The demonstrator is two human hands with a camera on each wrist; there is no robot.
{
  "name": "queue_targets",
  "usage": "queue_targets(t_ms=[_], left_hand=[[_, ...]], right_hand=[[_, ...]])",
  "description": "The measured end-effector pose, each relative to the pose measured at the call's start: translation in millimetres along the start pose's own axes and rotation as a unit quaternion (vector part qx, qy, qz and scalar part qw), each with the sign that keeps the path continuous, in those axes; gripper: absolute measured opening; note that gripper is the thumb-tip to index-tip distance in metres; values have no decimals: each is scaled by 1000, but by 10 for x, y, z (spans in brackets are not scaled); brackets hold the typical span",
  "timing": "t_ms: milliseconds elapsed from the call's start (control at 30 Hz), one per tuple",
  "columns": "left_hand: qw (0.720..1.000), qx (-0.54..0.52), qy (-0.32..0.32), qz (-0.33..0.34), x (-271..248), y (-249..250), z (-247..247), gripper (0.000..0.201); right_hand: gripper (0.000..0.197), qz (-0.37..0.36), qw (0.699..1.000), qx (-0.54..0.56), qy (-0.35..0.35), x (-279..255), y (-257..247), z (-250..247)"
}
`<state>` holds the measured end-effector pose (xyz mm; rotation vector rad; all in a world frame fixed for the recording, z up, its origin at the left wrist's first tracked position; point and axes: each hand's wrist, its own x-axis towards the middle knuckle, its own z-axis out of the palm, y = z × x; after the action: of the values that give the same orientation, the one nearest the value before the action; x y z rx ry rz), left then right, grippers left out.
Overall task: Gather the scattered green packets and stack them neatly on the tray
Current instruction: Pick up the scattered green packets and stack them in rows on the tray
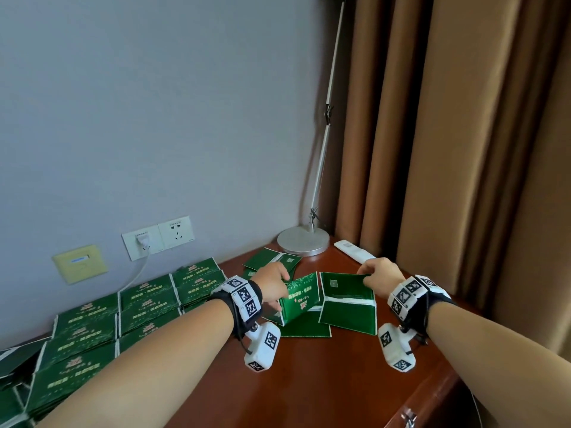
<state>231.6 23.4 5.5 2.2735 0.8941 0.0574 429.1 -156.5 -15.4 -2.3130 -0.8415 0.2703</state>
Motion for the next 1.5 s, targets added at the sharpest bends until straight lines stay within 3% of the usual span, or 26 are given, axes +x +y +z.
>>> queue_targets(t_ms=[100, 200, 333, 500, 567, 700, 833, 1067, 1267, 1400, 1500], left_hand=[[996, 82, 15, -20, -22, -16, -15, 43], [986, 162, -2, -36, -15, -67, -20, 34], [978, 199, 0, -70, 55, -121, -12, 30], [972, 230, 14, -50, 146, -159, 58, 21], [972, 229, 10, -46, 180, -162, 103, 18], [974, 222, 0, -35, 247, -199, 190, 46], [981, 194, -12, -21, 274, -248, 265, 65], [981, 191, -26, -18, 296, -295, 318, 66], [982, 186, -5, -15, 335, -316, 312, 85], [981, 194, 25, -2, 323, -285, 286, 85], [984, 172, 45, 10, 296, -253, 256, 62]], right_hand=[[25, -8, 999, -27, -28, -35, -2, -4], [24, -38, 993, -71, -81, -66, 9, 26], [30, -51, 983, -116, -134, -108, 32, 44], [39, -53, 971, -151, -180, -125, 74, 59], [35, -50, 973, -136, -180, -129, 73, 65], [28, -56, 978, -124, -159, -101, 82, 128], [38, -56, 978, -131, -151, -70, 140, 213], [56, -47, 974, -165, -146, -30, 167, 287], [70, -34, 973, -179, -141, 6, 162, 317], [81, -41, 974, -180, -133, -12, 123, 265], [82, -42, 975, -175, -127, -21, 77, 237]])
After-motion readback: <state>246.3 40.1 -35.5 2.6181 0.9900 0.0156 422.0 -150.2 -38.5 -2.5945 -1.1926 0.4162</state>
